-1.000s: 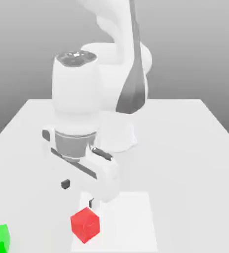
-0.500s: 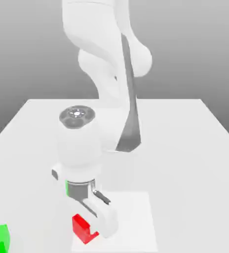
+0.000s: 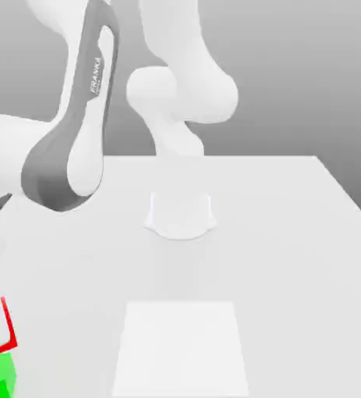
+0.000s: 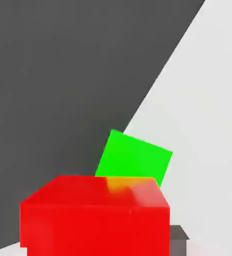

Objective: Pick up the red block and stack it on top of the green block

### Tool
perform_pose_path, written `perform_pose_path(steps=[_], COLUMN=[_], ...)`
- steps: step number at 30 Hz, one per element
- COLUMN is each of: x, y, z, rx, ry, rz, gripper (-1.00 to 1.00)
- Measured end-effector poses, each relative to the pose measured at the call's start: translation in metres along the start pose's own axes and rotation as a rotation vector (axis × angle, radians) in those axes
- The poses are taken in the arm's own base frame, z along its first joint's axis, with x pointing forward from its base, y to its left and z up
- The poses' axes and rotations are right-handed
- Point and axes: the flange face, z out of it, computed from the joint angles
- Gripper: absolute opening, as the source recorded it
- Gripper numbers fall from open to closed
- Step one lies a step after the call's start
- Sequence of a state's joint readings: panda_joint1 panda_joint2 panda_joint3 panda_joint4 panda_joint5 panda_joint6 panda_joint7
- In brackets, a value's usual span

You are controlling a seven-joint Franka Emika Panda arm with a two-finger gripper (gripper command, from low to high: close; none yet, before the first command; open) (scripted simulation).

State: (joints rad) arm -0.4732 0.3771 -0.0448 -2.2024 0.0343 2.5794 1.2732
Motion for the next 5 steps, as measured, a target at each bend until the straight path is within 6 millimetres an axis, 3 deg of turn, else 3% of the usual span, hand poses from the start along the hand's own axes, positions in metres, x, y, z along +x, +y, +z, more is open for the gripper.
perform_pose_path(steps=[1, 2, 5], x=[0.0012, 0.0017, 0.0017], y=[0.0001, 0.0004, 0.0004], z=[0.0152, 0.0234, 0.0234], rx=[0.000, 0.000, 0.000], ry=[0.000, 0.001, 0.001], rz=[0.001, 0.002, 0.002], gripper=[-1.00, 1.00, 1.00])
